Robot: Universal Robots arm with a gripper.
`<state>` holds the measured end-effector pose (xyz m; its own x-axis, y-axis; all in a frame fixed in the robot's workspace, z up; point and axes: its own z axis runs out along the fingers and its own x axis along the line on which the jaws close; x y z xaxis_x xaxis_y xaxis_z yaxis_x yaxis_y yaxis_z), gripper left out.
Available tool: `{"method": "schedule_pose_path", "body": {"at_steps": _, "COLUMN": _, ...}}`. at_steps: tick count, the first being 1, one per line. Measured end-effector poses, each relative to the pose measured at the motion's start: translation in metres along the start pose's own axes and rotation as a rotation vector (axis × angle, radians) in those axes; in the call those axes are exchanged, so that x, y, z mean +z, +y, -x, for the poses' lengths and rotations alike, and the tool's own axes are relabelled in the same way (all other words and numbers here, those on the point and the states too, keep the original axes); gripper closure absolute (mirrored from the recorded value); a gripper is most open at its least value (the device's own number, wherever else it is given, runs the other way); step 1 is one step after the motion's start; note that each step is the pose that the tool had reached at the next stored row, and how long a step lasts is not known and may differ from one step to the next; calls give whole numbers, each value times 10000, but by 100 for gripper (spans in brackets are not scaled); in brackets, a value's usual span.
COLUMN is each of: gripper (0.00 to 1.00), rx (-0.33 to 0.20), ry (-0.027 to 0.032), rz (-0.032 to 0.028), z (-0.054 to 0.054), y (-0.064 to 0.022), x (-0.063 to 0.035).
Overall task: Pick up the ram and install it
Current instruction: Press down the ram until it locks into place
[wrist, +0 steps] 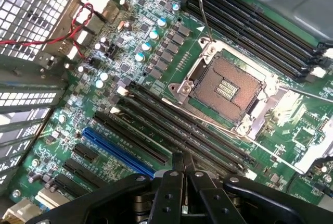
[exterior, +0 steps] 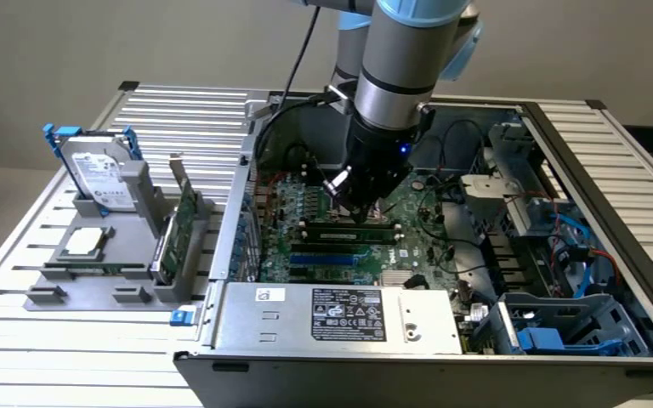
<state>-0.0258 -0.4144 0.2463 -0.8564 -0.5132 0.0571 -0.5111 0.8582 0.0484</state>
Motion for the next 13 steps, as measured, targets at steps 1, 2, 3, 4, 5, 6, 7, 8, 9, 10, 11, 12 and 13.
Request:
{"method": "schedule_pose_path", "body": {"at_steps": 1, "gripper": 89, "rx": 115, "ry": 7, "rz": -13, "z": 0, "y": 0, "x": 0}}
{"method": "schedule_pose_path", "body": {"at_steps": 2, "gripper": 89, "rx": 240, "ry": 14, "rz": -28, "z": 0, "y": 0, "x": 0}}
{"method": "schedule_pose_path", "body": {"at_steps": 3, "gripper": 89, "rx": 357, "ry": 20, "rz": -40, "z": 0, "y": 0, "x": 0}}
{"method": "schedule_pose_path", "body": {"at_steps": 4, "gripper": 89, "rx": 474, "ry": 25, "rz": -52, "z": 0, "y": 0, "x": 0}}
{"method": "schedule_pose_path", "body": {"at_steps": 5, "gripper": 89, "rx": 590, "ry": 30, "rz": -63, "z": 0, "y": 0, "x": 0}}
{"method": "schedule_pose_path", "body": {"at_steps": 6, "gripper": 89, "rx": 710, "ry": 34, "rz": -73, "z": 0, "y": 0, "x": 0}}
{"method": "schedule_pose_path", "body": {"at_steps": 7, "gripper": 89, "rx": 827, "ry": 39, "rz": -84, "z": 0, "y": 0, "x": 0}}
{"method": "schedule_pose_path", "body": {"at_steps": 8, "gripper": 89, "rx": 946, "ry": 44, "rz": -94, "z": 0, "y": 0, "x": 0}}
{"method": "schedule_pose_path", "body": {"at_steps": 9, "gripper": 89, "rx": 1064, "ry": 49, "rz": -105, "z": 0, "y": 0, "x": 0}}
{"method": "schedule_pose_path", "body": {"at_steps": 10, "gripper": 89, "rx": 1192, "ry": 54, "rz": -117, "z": 0, "y": 0, "x": 0}}
{"method": "schedule_pose_path", "body": {"at_steps": 11, "gripper": 89, "rx": 1311, "ry": 59, "rz": -127, "z": 0, "y": 0, "x": 0}}
{"method": "schedule_pose_path", "body": {"at_steps": 12, "gripper": 89, "rx": 1429, "ry": 63, "rz": -138, "z": 0, "y": 0, "x": 0}}
{"method": "schedule_pose_path", "body": {"at_steps": 13, "gripper": 89, "rx": 1547, "ry": 67, "rz": -146, "z": 0, "y": 0, "x": 0}}
